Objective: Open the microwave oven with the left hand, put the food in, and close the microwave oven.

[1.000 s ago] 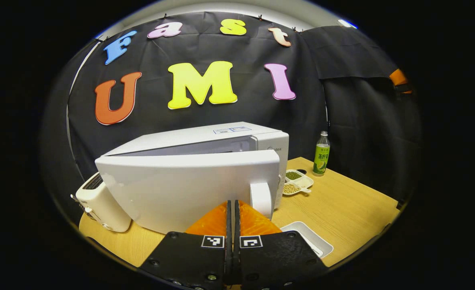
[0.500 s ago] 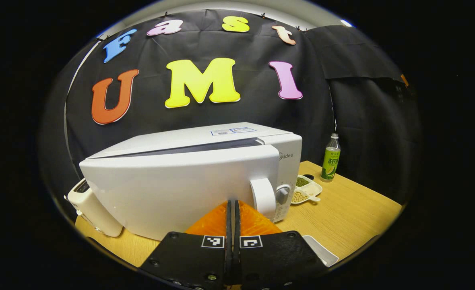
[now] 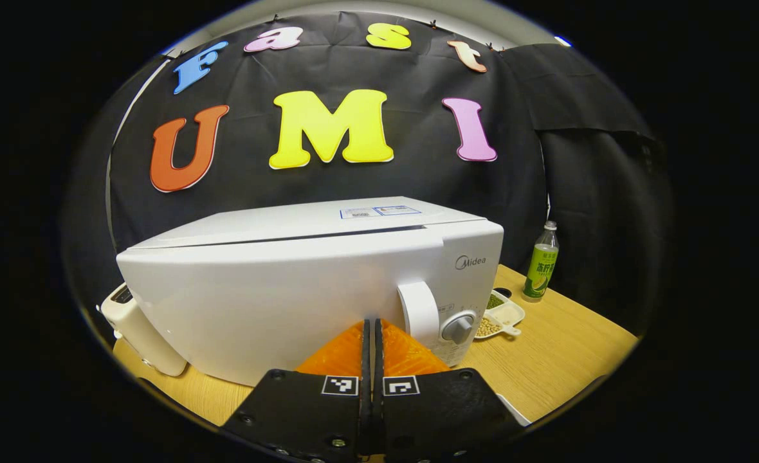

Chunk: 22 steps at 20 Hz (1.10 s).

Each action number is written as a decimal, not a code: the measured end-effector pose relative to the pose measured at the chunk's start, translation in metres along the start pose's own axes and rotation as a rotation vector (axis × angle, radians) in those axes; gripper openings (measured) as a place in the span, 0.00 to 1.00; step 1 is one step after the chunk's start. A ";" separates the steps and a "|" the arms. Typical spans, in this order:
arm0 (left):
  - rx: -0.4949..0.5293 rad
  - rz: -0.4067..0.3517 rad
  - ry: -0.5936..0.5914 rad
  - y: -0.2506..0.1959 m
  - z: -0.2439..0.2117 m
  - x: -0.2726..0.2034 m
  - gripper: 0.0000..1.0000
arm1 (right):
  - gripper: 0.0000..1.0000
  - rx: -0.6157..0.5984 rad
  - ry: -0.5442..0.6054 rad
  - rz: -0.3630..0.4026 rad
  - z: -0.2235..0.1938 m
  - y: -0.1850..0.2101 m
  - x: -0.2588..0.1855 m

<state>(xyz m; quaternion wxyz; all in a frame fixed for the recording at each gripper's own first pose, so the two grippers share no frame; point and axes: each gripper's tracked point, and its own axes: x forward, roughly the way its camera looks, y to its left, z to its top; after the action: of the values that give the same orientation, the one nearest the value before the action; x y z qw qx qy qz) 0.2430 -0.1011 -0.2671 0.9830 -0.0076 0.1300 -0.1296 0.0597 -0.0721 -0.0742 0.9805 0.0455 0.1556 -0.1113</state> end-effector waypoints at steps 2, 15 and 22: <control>0.004 0.019 -0.001 0.000 -0.001 0.003 0.00 | 0.99 0.001 0.000 0.001 0.000 0.000 0.002; -0.040 0.034 0.048 0.000 -0.016 0.012 0.00 | 0.99 0.007 0.001 0.030 0.002 0.016 0.003; -0.015 0.099 0.030 0.022 0.000 -0.011 0.00 | 0.99 0.010 -0.016 0.052 0.005 0.032 0.003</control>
<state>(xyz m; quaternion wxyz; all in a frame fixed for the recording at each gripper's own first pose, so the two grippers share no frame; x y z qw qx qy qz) 0.2386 -0.0769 -0.2658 0.9860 -0.0064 0.1461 -0.0798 0.0718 -0.0423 -0.0685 0.9840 0.0534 0.1460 -0.0869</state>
